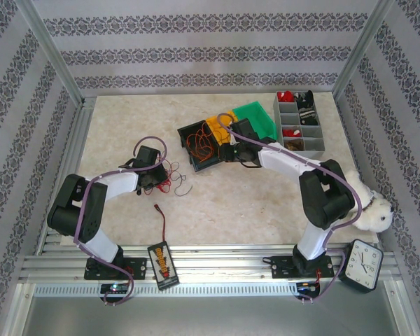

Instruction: Untangle the cables

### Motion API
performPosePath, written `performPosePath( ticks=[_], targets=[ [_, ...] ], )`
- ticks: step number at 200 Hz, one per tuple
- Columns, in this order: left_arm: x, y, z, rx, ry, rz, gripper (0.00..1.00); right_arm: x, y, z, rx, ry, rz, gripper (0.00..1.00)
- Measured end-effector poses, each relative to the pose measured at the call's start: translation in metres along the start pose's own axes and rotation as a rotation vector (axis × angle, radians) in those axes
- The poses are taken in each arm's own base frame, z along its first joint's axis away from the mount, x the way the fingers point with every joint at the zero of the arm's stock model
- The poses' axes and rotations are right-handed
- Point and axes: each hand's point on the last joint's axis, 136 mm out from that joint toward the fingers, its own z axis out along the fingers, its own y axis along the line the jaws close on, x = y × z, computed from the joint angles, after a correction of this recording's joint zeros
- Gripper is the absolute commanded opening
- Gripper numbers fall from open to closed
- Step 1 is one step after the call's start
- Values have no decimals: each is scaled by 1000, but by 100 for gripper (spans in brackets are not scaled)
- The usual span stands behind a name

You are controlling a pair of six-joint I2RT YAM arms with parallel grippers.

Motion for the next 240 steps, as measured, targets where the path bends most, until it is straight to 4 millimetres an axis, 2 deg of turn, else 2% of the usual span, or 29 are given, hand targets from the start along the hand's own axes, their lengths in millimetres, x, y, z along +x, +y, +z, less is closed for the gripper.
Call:
performPosePath(
  ticks=[22, 62, 78, 105, 123, 139, 160, 190, 211, 240],
  targets=[
    [0, 0, 0, 0, 0, 0, 0, 3, -3, 5, 6, 13, 16, 9],
    [0, 0, 0, -1, 1, 0, 0, -6, -11, 2, 16, -3, 44, 7],
    [1, 1, 1, -3, 3, 0, 0, -27, -17, -2, 20, -37, 63, 7],
    [2, 2, 3, -6, 10, -1, 0, -81, -17, -4, 10, -125, 64, 8],
    [2, 1, 4, -4, 9, 0, 0, -109, -16, 4, 5, -159, 61, 8],
    [1, 1, 5, -4, 10, 0, 0, -120, -17, 20, 9, -156, 65, 8],
    [1, 0, 5, -4, 11, 0, 0, -116, -24, 48, 30, -114, 94, 9],
    [-1, -2, 7, -2, 12, 7, 0, -89, -45, 82, 97, -19, 155, 9],
    [-1, -2, 7, -3, 14, 14, 0, -74, -54, 91, 127, 28, 184, 10],
    [-2, -4, 8, 0, 16, 18, 0, -72, -55, 92, 134, 34, 204, 11]
  ],
)
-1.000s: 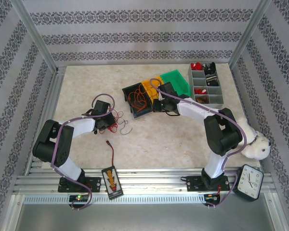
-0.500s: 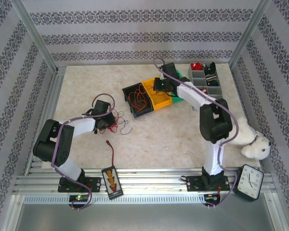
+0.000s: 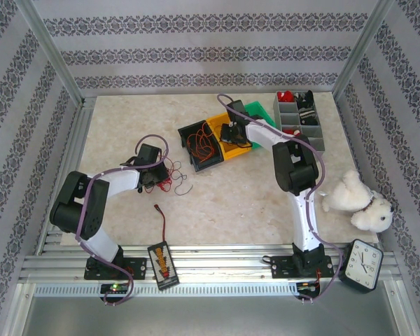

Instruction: Untangle the cables

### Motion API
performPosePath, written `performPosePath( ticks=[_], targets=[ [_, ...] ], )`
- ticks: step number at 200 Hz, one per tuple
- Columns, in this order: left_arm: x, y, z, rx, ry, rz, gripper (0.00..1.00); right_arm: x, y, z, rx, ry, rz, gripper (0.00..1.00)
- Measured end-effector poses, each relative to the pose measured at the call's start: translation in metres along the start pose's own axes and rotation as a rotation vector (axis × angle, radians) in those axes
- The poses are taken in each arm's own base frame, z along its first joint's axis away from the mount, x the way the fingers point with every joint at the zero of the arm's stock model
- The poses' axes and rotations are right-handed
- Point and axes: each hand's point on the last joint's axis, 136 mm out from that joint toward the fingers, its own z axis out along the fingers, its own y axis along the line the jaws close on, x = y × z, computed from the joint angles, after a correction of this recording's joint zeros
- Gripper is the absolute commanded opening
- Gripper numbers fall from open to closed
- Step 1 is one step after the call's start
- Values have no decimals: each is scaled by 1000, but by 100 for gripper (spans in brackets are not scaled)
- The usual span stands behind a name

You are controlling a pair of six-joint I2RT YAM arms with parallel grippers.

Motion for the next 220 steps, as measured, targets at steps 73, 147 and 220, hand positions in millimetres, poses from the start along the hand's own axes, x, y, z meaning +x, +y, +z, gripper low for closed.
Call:
performPosePath(
  ticks=[73, 147, 220],
  targets=[
    [-2, -2, -3, 9, -9, 4, 0, -24, 9, -47, -10, -106, 17, 40],
    [1, -5, -6, 62, -20, 26, 0, -16, 30, -136, -78, -261, -82, 42],
    [18, -22, -7, 182, 57, 72, 0, 184, 148, -112, -325, 69, -653, 42]
  ],
)
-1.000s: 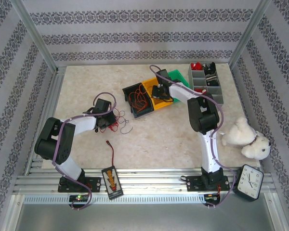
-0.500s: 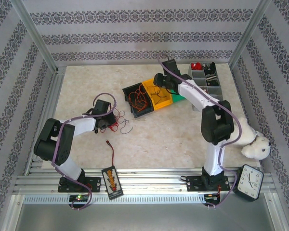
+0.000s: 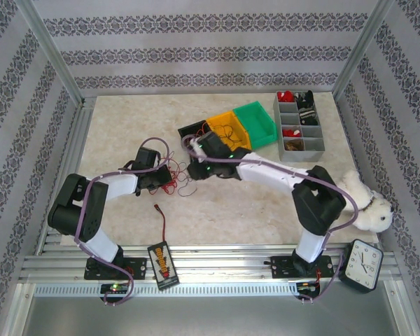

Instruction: Untangle the cables

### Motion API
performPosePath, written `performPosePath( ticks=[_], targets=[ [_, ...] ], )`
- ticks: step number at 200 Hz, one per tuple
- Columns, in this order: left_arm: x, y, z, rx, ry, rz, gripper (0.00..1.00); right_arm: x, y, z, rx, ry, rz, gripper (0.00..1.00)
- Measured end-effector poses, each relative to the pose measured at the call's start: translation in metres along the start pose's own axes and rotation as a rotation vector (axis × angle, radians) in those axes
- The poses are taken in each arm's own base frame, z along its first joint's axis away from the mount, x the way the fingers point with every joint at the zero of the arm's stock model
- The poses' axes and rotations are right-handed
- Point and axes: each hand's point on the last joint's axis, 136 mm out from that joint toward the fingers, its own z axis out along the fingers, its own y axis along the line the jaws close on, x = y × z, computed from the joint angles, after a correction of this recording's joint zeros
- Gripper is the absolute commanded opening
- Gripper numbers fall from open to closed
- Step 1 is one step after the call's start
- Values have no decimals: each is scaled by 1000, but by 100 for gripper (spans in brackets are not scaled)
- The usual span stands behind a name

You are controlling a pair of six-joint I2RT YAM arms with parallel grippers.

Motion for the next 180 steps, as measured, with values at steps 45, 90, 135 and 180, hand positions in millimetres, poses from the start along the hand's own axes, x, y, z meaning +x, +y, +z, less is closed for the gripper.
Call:
performPosePath(
  ticks=[45, 90, 135, 180],
  targets=[
    [5, -2, -1, 19, 12, 2, 0, 13, -9, 39, 9, 87, -15, 40],
    [6, -2, -1, 22, 14, 2, 0, 11, -23, 42, 24, 90, 7, 34],
    [6, -2, -1, 22, 13, 2, 0, 20, -27, 53, 13, 122, 28, 30],
    [5, -2, -1, 23, 12, 2, 0, 23, -23, 60, -16, 140, 40, 30]
  ],
)
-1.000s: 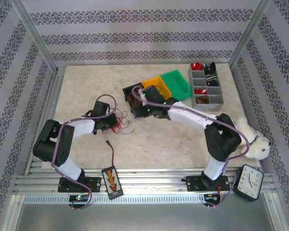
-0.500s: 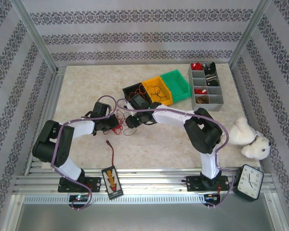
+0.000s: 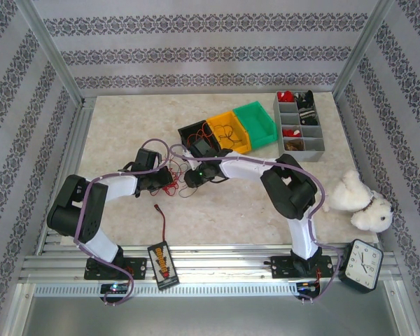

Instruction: Untangle the cables

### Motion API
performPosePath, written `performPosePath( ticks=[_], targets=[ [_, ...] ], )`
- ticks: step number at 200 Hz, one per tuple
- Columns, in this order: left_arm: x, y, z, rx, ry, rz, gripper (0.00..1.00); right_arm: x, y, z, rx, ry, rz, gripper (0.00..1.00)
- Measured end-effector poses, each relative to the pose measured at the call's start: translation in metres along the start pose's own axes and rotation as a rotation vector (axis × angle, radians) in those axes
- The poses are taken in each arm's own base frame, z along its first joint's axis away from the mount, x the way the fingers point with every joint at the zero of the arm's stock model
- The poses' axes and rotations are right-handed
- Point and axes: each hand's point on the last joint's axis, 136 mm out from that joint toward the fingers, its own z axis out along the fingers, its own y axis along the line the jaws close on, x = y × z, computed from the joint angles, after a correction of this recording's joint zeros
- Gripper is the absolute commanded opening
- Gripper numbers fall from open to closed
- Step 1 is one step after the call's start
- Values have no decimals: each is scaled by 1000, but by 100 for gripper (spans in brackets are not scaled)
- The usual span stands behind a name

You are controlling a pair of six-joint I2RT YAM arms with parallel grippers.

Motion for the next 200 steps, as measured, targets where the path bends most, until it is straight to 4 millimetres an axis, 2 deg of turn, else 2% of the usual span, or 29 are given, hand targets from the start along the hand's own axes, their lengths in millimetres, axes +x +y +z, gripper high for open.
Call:
performPosePath(
  ticks=[50, 123, 148, 179, 200],
  targets=[
    [0, 0, 0, 0, 0, 0, 0, -10, 6, 4, -32, -15, 10, 30],
    [0, 0, 0, 0, 0, 0, 0, -1, 1, 19, -24, 21, 22, 30],
    [0, 0, 0, 0, 0, 0, 0, -2, 0, 20, -20, 21, 25, 21],
    [0, 0, 0, 0, 0, 0, 0, -6, 0, 25, -20, 16, 31, 4],
    [0, 0, 0, -1, 0, 0, 0, -7, -1, 25, -14, 10, 39, 0]
  ],
)
